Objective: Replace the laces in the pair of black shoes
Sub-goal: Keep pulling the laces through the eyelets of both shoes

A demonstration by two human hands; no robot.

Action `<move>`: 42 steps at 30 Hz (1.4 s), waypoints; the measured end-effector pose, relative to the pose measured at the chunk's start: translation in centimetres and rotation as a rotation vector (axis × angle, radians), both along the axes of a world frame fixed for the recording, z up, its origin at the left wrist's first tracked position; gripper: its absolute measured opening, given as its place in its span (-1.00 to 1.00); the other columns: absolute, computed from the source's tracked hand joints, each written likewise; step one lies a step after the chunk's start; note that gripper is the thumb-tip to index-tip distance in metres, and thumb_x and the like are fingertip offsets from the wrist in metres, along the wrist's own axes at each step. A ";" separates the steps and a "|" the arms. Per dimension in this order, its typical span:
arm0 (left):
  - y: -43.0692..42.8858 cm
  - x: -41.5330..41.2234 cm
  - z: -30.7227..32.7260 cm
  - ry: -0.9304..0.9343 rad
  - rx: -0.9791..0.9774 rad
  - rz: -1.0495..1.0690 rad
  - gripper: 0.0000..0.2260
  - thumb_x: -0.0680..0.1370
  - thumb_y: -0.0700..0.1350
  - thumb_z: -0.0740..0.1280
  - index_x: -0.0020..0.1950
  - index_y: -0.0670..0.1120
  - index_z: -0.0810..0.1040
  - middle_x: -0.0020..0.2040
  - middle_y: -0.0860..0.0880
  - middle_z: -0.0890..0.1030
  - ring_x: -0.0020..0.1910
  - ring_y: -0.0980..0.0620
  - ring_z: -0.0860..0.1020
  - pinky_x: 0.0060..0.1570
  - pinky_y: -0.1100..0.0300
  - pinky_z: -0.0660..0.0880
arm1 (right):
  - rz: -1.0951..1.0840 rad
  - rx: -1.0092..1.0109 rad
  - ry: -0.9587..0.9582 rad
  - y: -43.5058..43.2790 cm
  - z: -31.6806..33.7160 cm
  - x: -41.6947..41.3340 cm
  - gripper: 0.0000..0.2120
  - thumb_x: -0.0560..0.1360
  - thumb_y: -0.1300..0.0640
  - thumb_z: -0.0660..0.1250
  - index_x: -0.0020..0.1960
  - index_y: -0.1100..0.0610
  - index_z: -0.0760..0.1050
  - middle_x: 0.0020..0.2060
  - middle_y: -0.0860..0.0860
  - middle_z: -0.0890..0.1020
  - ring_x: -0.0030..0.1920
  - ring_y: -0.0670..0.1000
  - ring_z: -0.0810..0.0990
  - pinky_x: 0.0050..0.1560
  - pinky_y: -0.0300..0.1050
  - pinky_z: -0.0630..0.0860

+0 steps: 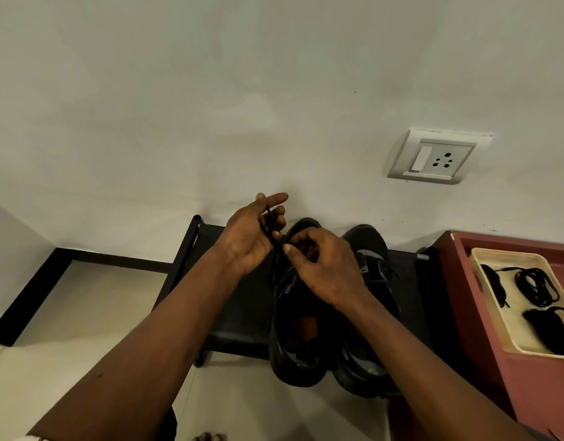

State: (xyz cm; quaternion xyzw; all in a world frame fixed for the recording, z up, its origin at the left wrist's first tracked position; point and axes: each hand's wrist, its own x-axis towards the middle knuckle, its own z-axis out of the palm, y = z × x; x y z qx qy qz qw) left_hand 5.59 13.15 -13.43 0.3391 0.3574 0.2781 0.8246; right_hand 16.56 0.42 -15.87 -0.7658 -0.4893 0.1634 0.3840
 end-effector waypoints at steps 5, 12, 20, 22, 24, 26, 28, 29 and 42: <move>-0.9 1.1 -0.2 -0.143 -0.160 0.087 -0.60 0.75 0.03 0.15 0.34 -0.20 0.61 -0.16 -0.04 0.60 -0.25 0.12 0.54 -0.37 0.30 0.44 | 0.006 0.006 0.080 0.2 -0.2 -0.3 -0.87 0.55 0.00 0.48 0.10 -0.06 0.65 -0.17 -0.24 0.66 -0.11 -0.26 0.64 -0.07 -0.29 0.58; -0.4 0.5 -0.3 0.436 0.501 0.145 -0.72 0.74 -0.06 0.16 0.20 -0.01 0.68 0.07 0.04 0.64 -0.01 0.10 0.59 -0.04 0.23 0.51 | -0.119 0.132 0.248 0.2 0.6 2.0 -0.92 0.57 0.11 0.48 0.02 -0.04 0.72 -0.13 -0.19 0.72 -0.06 -0.25 0.67 -0.06 -0.44 0.56; -1.4 0.2 -0.5 0.502 0.960 -0.227 -0.77 0.60 -0.08 0.41 0.24 0.07 0.65 0.09 0.13 0.70 0.10 0.19 0.65 0.11 0.22 0.58 | -0.002 0.130 0.235 0.0 1.5 3.4 -0.80 0.58 0.23 0.44 0.13 -0.02 0.72 -0.04 -0.20 0.74 0.04 -0.24 0.69 0.08 -0.39 0.57; -1.6 0.3 -0.4 0.472 0.944 -0.313 -0.81 0.60 -0.12 0.42 0.20 0.01 0.68 0.02 0.09 0.72 0.04 0.11 0.68 0.11 0.15 0.61 | -0.001 0.134 0.275 -0.1 1.6 3.4 -0.82 0.55 0.20 0.49 0.10 -0.02 0.66 -0.12 -0.19 0.75 -0.02 -0.22 0.71 0.00 -0.42 0.57; -1.6 0.3 -0.5 0.466 0.896 -0.351 -0.88 0.61 -0.15 0.43 0.12 -0.02 0.71 -0.05 0.04 0.73 -0.07 0.03 0.70 -0.03 0.13 0.63 | -0.024 0.122 0.293 -0.3 1.7 3.6 -0.82 0.53 0.19 0.53 0.07 0.00 0.62 -0.18 -0.19 0.74 -0.07 -0.21 0.71 -0.06 -0.45 0.55; -1.5 0.2 -0.6 0.479 0.872 -0.381 -0.91 0.59 -0.15 0.46 0.06 -0.02 0.73 -0.12 0.02 0.73 -0.12 0.06 0.69 -0.08 0.14 0.62 | -0.045 0.110 0.296 -0.5 1.7 3.9 -0.83 0.51 0.20 0.54 0.02 0.00 0.62 -0.20 -0.18 0.74 -0.09 -0.20 0.71 -0.07 -0.41 0.55; -1.3 0.1 -0.9 0.510 0.907 -0.420 -0.94 0.58 -0.11 0.48 0.02 0.00 0.75 -0.13 0.05 0.74 -0.07 0.11 0.69 0.02 0.15 0.62 | -0.063 0.075 0.272 -0.7 1.8 4.2 -0.84 0.50 0.18 0.55 -0.01 -0.03 0.63 -0.21 -0.17 0.73 -0.11 -0.20 0.71 -0.07 -0.33 0.55; -1.2 0.0 -1.0 0.530 0.927 -0.439 -0.96 0.57 -0.09 0.49 -0.01 0.02 0.75 -0.14 0.07 0.74 -0.08 0.13 0.69 0.03 0.16 0.61 | -0.076 0.037 0.242 -0.8 1.8 4.3 -0.85 0.50 0.15 0.55 -0.03 -0.05 0.63 -0.22 -0.15 0.73 -0.13 -0.19 0.71 -0.09 -0.29 0.56; -1.6 -0.2 -1.9 0.727 1.078 -0.719 -0.87 0.60 -0.09 0.45 0.10 0.07 0.75 0.03 0.17 0.71 0.05 0.23 0.62 0.14 0.24 0.54 | -0.047 -0.411 0.112 -4.5 1.3 1.3 -0.74 0.55 0.07 0.49 0.21 -0.01 0.57 -0.17 -0.07 0.71 -0.14 -0.14 0.67 -0.06 -0.20 0.64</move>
